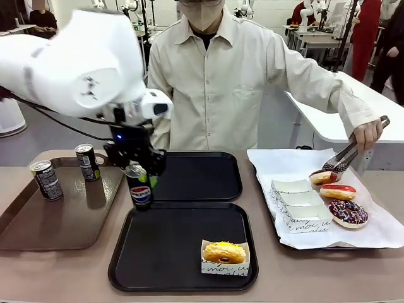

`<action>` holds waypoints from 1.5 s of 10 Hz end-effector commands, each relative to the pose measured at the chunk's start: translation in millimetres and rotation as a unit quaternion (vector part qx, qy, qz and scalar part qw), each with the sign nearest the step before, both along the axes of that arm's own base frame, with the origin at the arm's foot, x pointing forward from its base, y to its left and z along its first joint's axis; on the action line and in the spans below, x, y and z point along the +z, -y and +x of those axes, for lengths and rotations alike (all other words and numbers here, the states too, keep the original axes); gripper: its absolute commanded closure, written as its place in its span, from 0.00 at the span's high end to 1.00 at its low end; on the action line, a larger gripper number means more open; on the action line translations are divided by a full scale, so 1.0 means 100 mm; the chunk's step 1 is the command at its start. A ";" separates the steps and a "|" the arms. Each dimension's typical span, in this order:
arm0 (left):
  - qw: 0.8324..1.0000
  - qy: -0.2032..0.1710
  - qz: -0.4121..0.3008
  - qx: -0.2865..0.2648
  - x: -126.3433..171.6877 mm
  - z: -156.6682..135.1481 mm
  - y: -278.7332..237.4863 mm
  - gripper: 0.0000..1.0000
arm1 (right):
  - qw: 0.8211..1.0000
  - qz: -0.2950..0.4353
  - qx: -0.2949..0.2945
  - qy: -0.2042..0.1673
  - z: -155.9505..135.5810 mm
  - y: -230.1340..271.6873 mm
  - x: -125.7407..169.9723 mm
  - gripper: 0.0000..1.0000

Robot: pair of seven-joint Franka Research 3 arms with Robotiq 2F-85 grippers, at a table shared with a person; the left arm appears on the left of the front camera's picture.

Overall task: Set up donuts and drinks on trays.
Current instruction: Pick up one Pepsi coke and place it on the Flat Tray.

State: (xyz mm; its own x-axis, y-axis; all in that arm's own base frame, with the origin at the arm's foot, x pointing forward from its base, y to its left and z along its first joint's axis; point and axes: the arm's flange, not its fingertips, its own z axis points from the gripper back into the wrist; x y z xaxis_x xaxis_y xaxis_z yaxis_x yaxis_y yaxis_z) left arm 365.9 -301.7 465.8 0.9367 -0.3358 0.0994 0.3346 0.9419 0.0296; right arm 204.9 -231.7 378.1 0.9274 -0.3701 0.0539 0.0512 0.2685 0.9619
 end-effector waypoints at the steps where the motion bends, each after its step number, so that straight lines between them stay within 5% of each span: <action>1: 1.000 0.006 0.020 -0.013 -0.16 0.11 0.27 0.58 | 1.000 0.002 0.001 0.008 0.00 0.00 0.00 1.00; 5: 0.999 0.009 0.015 -0.045 -0.64 0.23 0.36 0.58 | 1.000 0.002 0.001 0.008 0.00 0.00 0.00 1.00; 10: 0.998 -0.013 0.016 -0.052 -0.87 0.23 0.35 0.62 | 1.000 0.002 0.001 0.008 0.00 0.00 0.00 1.00; 11: 0.998 -0.015 0.016 -0.055 -0.86 0.22 0.35 1.00 | 1.000 0.002 0.001 0.008 0.00 0.00 0.00 1.00; 13: 0.998 -0.008 0.011 -0.058 -0.65 0.12 0.32 1.00 | 1.000 0.002 0.001 0.008 0.00 0.00 0.00 1.00; 14: 0.997 0.014 0.040 -0.063 -0.48 0.05 0.25 0.82 | 1.000 0.002 0.001 0.008 0.00 0.00 0.00 1.00; 15: 0.996 0.016 0.049 -0.069 -0.33 -0.02 0.16 0.89 | 1.000 0.002 0.001 0.008 0.00 0.00 0.00 1.00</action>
